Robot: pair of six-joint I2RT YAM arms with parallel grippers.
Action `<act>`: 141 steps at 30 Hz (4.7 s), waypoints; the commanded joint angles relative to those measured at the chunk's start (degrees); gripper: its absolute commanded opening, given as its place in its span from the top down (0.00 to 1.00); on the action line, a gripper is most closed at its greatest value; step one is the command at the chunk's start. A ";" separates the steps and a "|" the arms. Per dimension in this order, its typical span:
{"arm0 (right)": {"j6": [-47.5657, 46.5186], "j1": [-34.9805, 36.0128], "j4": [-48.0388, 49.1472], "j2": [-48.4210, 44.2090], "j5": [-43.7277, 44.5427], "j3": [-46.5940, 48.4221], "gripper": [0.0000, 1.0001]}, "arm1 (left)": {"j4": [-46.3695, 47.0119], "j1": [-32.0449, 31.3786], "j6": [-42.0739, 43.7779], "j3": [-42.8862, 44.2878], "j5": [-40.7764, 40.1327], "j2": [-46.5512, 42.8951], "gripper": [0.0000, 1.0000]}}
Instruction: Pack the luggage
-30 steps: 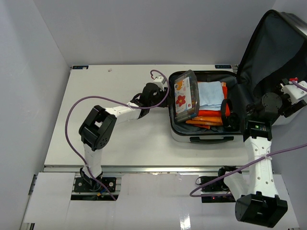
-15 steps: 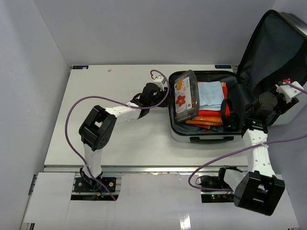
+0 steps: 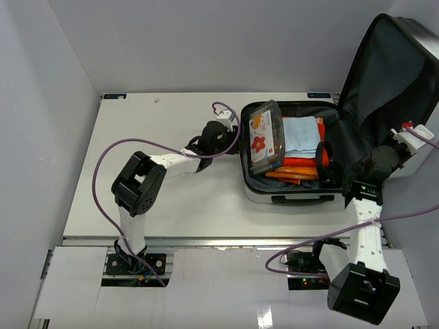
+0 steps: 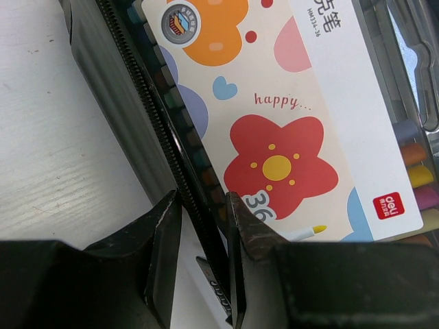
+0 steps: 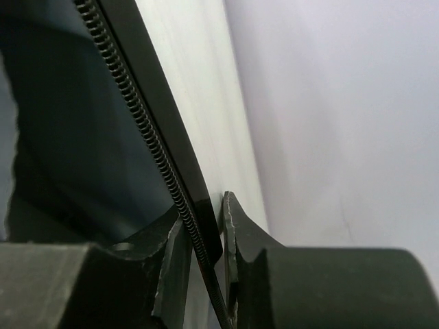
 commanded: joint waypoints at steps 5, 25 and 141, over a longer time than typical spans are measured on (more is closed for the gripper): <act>13.49 2.13 0.13 -9.70 -30.28 -8.65 0.92 | -1.85 -0.94 1.17 -1.95 3.21 -4.61 1.00; 14.42 7.20 -13.28 -11.01 -59.65 -7.90 0.87 | -1.86 -0.85 -0.31 -3.71 3.38 -9.33 1.00; 26.67 10.08 -45.64 -7.75 -46.24 9.47 0.30 | -21.22 30.11 12.56 12.11 -9.96 -9.23 0.44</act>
